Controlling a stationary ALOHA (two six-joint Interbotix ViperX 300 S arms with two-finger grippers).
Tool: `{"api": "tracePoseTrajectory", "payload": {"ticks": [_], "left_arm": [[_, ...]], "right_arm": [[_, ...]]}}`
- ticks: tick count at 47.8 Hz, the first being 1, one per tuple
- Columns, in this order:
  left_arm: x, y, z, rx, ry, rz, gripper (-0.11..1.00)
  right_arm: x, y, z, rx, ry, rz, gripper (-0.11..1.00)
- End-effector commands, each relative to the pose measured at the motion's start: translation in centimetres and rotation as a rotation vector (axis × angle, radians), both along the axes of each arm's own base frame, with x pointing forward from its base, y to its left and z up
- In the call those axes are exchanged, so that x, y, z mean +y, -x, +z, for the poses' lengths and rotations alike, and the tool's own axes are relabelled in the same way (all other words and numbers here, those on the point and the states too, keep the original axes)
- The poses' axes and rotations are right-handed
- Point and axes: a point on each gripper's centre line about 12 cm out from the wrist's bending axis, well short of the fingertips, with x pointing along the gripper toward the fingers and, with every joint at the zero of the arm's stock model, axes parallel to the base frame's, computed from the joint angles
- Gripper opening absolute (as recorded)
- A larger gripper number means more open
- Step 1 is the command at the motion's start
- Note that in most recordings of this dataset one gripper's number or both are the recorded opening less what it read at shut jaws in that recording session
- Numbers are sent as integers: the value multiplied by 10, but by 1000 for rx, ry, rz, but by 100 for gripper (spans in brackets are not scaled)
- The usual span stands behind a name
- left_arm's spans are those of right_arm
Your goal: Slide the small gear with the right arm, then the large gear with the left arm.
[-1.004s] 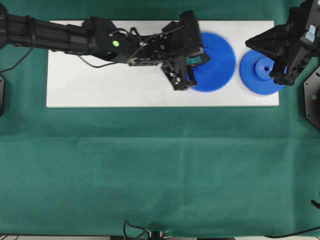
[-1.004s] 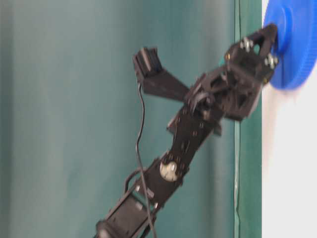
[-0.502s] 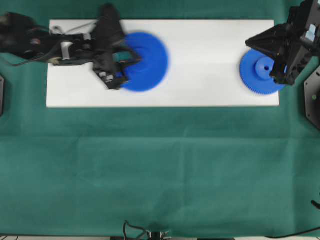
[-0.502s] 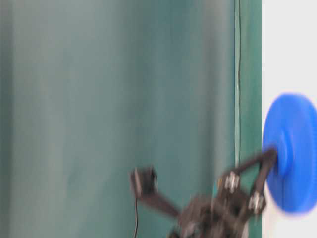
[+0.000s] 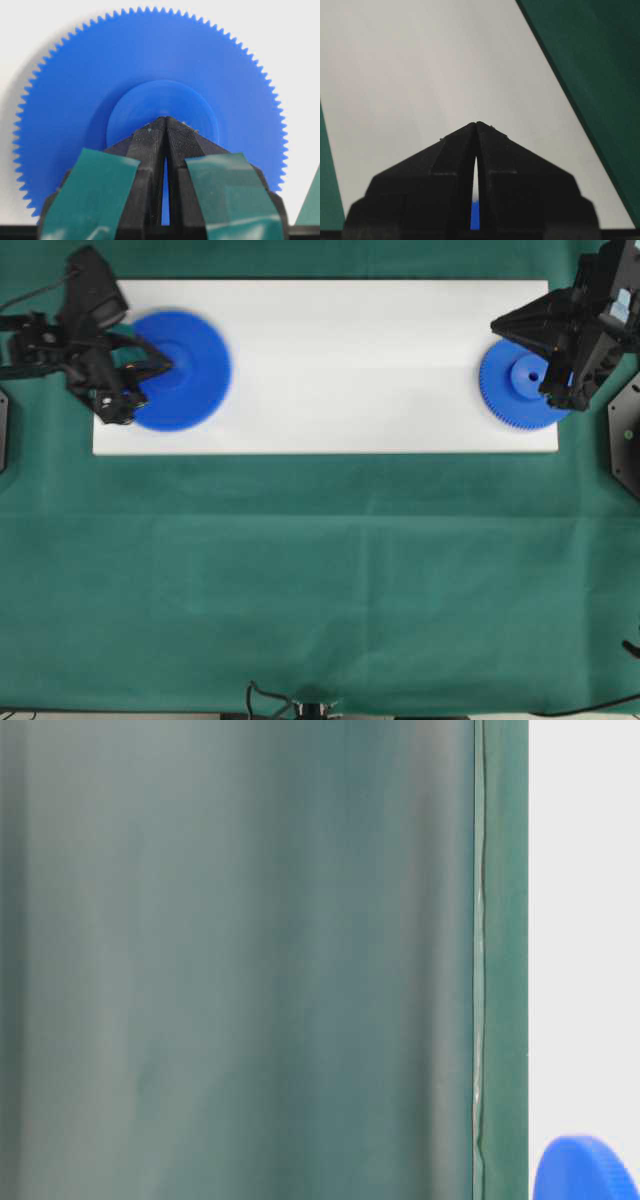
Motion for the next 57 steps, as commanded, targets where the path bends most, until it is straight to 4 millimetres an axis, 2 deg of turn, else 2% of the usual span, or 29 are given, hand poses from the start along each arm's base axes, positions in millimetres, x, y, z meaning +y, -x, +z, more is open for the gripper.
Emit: {"api": "tracePoseTrajectory", "payload": {"ticks": [1, 37, 50, 57], "left_arm": [[1, 14, -2, 36, 17, 30, 0], [4, 10, 11, -8, 0, 31, 0], [5, 8, 26, -55, -20, 27, 0], [7, 2, 41, -104, -41, 21, 0]], "right_arm": [[-1, -4, 7, -21, 5, 1, 53], [-1, -4, 7, -23, 4, 1, 53], [-1, -4, 8, -24, 6, 1, 53], [-1, -4, 7, -21, 5, 1, 53]]}}
